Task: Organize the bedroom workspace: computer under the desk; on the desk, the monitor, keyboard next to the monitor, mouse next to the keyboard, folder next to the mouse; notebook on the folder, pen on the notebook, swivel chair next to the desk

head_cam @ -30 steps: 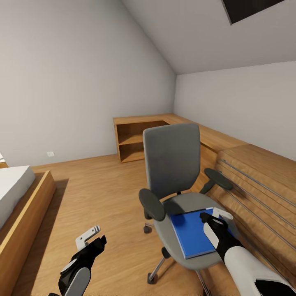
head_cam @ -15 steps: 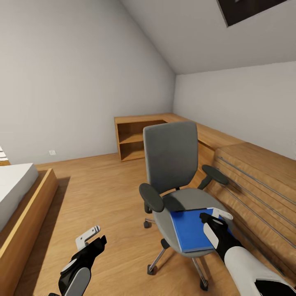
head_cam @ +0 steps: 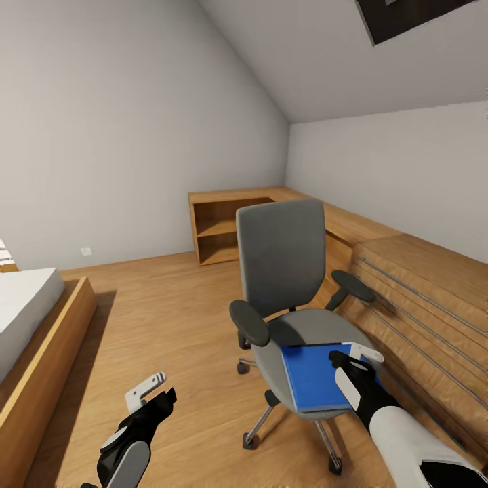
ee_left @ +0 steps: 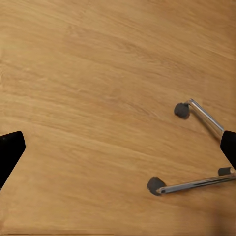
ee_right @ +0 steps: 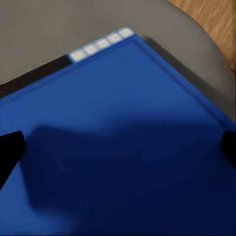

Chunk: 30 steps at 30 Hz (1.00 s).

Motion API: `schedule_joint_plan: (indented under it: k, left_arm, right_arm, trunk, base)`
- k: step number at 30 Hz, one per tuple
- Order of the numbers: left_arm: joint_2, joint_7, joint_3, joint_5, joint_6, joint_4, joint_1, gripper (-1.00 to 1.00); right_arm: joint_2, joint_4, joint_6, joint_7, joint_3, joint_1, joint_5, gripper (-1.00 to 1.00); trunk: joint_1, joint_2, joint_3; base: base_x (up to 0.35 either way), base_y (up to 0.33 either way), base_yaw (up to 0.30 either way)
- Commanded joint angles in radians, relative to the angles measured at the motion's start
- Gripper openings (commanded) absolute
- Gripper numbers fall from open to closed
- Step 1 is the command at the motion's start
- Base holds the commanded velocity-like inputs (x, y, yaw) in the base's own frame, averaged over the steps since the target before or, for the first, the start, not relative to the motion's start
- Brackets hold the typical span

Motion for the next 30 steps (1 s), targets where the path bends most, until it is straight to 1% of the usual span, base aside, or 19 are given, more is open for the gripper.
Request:
schedule_joint_plan:
  k: [1,6,17,24,30]
  left_arm:
    - [0.001,0.007,-0.002,0.005,0.003,-0.001,-0.001,1.0]
    - [0.001,0.007,-0.002,0.004,0.003,-0.001,-0.001,1.0]
    - [0.001,0.008,-0.008,0.006,0.003,0.0,-0.001,1.0]
    - [0.002,0.008,-0.012,0.006,0.003,0.0,-0.001,1.0]
    - [0.002,0.007,-0.013,0.006,0.003,0.0,-0.001,1.0]
  right_arm:
    - [0.0,0.012,0.005,-0.004,-0.001,0.0,-0.016,1.0]
    - [0.0,0.012,0.004,-0.005,0.0,0.0,-0.016,1.0]
    - [0.0,0.012,0.003,-0.005,0.001,0.0,-0.016,1.0]
    - [0.0,0.012,0.003,-0.005,0.001,0.0,-0.016,1.0]
    - [0.0,0.012,0.003,-0.005,0.001,0.0,-0.015,1.0]
  trunk:
    - [0.0,0.0,-0.001]
    - [0.0,0.0,-0.001]
    - [0.0,0.0,-0.001]
    - [0.0,0.0,-0.001]
    - [0.0,0.0,-0.001]
  base:
    - [-0.214,0.0,0.0]
    - [-0.194,0.0,0.0]
    - [-0.026,0.0,0.0]
    - [-0.191,0.0,0.0]
    - [-0.04,0.0,0.0]
